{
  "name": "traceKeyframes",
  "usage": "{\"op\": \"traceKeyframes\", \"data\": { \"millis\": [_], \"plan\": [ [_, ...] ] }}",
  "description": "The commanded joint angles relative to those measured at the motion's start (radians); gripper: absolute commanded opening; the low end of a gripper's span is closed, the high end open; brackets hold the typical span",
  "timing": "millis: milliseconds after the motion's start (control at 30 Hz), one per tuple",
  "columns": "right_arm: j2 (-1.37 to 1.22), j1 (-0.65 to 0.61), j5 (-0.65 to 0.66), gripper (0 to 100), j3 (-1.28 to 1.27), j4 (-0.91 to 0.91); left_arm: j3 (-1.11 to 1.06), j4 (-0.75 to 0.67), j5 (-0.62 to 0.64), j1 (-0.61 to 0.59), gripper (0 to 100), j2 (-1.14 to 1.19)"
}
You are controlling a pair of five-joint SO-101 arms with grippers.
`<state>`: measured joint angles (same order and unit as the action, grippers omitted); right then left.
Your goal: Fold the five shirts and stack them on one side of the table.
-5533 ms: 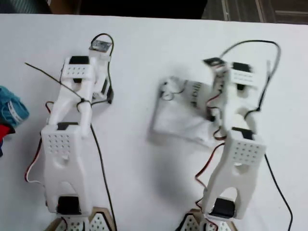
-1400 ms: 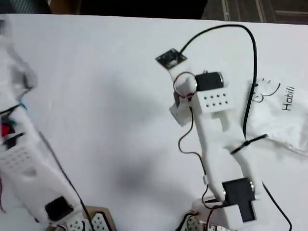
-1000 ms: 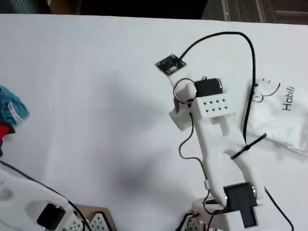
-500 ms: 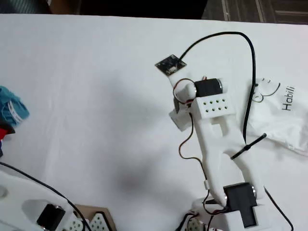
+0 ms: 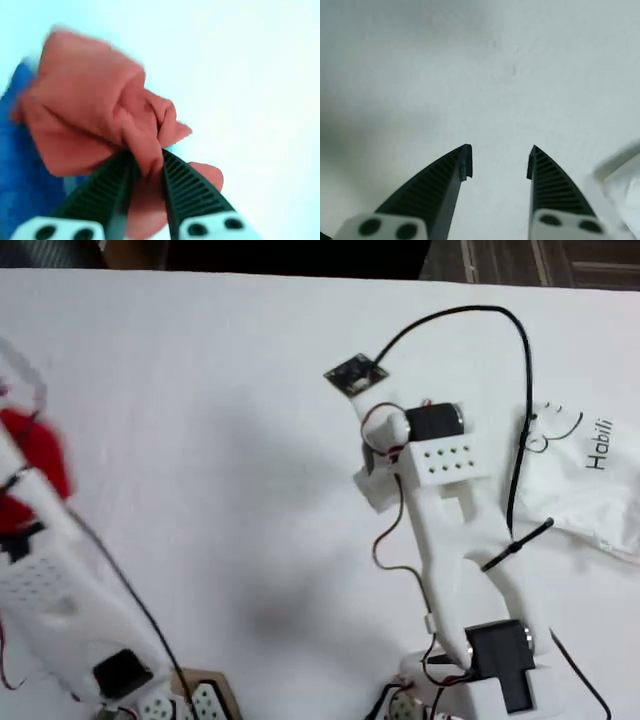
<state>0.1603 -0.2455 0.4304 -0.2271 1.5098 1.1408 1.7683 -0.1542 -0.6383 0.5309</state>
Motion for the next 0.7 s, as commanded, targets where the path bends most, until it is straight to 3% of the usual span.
{"op": "traceKeyframes", "data": {
  "millis": [0,200,400,667],
  "plan": [
    [0.044,0.091,-0.009,19.0,0.000,-0.028,0.028,0.014,0.038,0.229,3,-0.160],
    [0.044,0.268,-0.095,19.0,0.000,-0.038,0.025,0.015,0.040,0.500,3,-0.213],
    [0.044,0.312,-0.091,19.0,0.000,-0.038,-0.171,0.015,0.038,0.678,3,-0.215],
    [0.042,0.309,-0.092,19.0,0.002,-0.073,-0.545,0.017,-0.005,0.901,25,-0.238]
  ]
}}
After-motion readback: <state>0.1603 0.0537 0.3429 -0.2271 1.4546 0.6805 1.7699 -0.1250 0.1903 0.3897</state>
